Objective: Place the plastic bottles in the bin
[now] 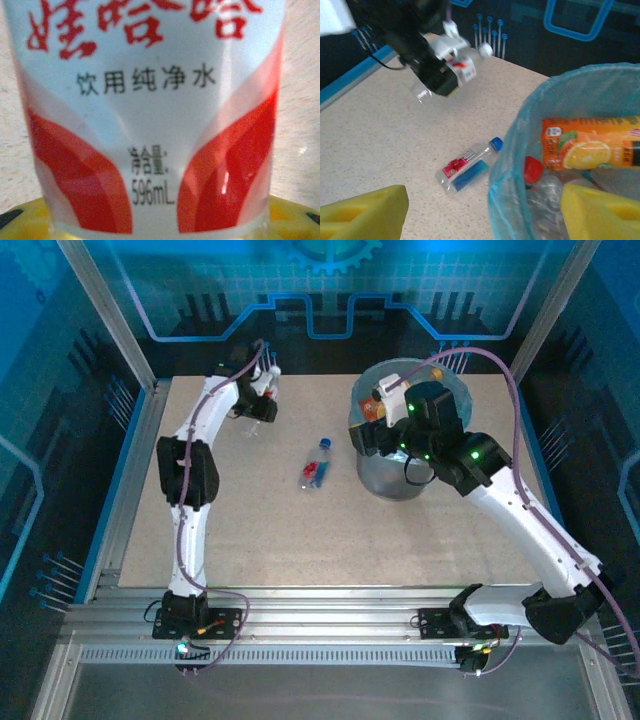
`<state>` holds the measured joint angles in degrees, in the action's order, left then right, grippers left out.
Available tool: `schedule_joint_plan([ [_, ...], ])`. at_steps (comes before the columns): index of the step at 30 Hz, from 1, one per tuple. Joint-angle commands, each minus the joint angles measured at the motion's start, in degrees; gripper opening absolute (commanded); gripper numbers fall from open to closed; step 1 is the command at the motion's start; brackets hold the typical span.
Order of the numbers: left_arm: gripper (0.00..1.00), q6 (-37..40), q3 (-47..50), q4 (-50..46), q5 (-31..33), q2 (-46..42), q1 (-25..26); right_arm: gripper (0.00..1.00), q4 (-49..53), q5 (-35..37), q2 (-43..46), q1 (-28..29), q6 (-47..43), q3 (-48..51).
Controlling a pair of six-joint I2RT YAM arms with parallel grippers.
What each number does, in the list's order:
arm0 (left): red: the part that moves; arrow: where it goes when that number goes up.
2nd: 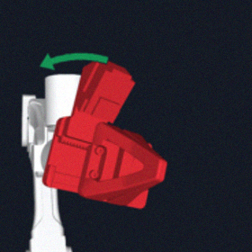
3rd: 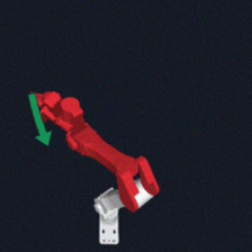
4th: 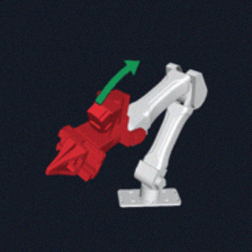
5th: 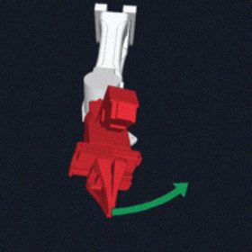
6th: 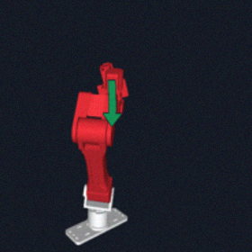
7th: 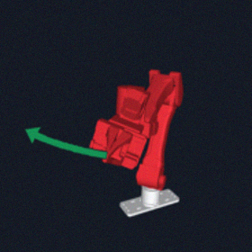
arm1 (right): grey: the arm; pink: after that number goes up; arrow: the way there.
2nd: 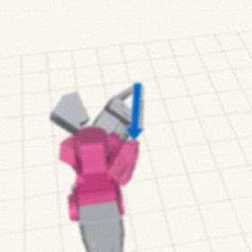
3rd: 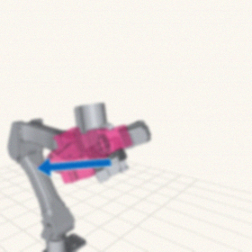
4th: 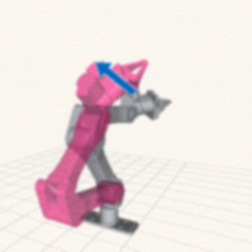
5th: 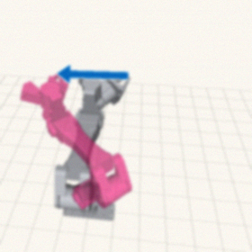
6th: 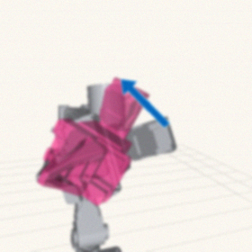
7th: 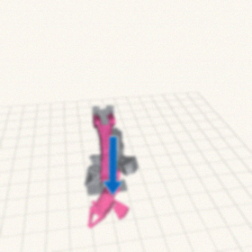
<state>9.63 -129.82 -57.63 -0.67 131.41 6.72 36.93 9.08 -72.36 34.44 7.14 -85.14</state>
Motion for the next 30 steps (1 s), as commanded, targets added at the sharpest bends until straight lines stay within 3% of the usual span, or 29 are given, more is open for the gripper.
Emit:
schedule_joint_plan([
  [1, 0.54, -6.02, -0.99, 3.44, -3.82, -13.03, 3.49, 0.80, 1.83, 4.82, 3.27, -1.12, 0.87, 0.45],
  [5, 0.55, -3.16, -3.14, 6.10, -1.91, -19.11, 12.08, 0.79, 1.25, 5.69, 7.28, -3.93, 1.49, 2.26],
  [9, 0.56, -0.27, -9.32, 5.36, -0.27, -18.34, 20.81, 0.78, -0.30, 6.93, 11.66, -6.03, 1.65, 4.59],
  [15, 0.56, 4.58, -10.88, 11.02, -0.28, -16.21, 29.78, 0.77, -2.75, 8.23, 17.36, -7.43, 1.41, 8.20],
  [23, 0.60, 6.76, -16.08, 8.89, -3.28, -9.49, 34.78, 0.77, -3.77, 8.45, 19.72, -7.70, 1.75, 10.96],
  [29, 0.65, 8.75, -17.94, 7.42, -1.92, -5.10, 36.46, 0.77, -4.05, 7.38, 19.27, -7.80, 2.36, 11.31],
  [30, 0.69, 8.86, -18.65, 7.06, -1.12, -4.23, 36.43, 0.77, -4.14, 7.10, 19.27, -7.78, 2.55, 11.40],
])
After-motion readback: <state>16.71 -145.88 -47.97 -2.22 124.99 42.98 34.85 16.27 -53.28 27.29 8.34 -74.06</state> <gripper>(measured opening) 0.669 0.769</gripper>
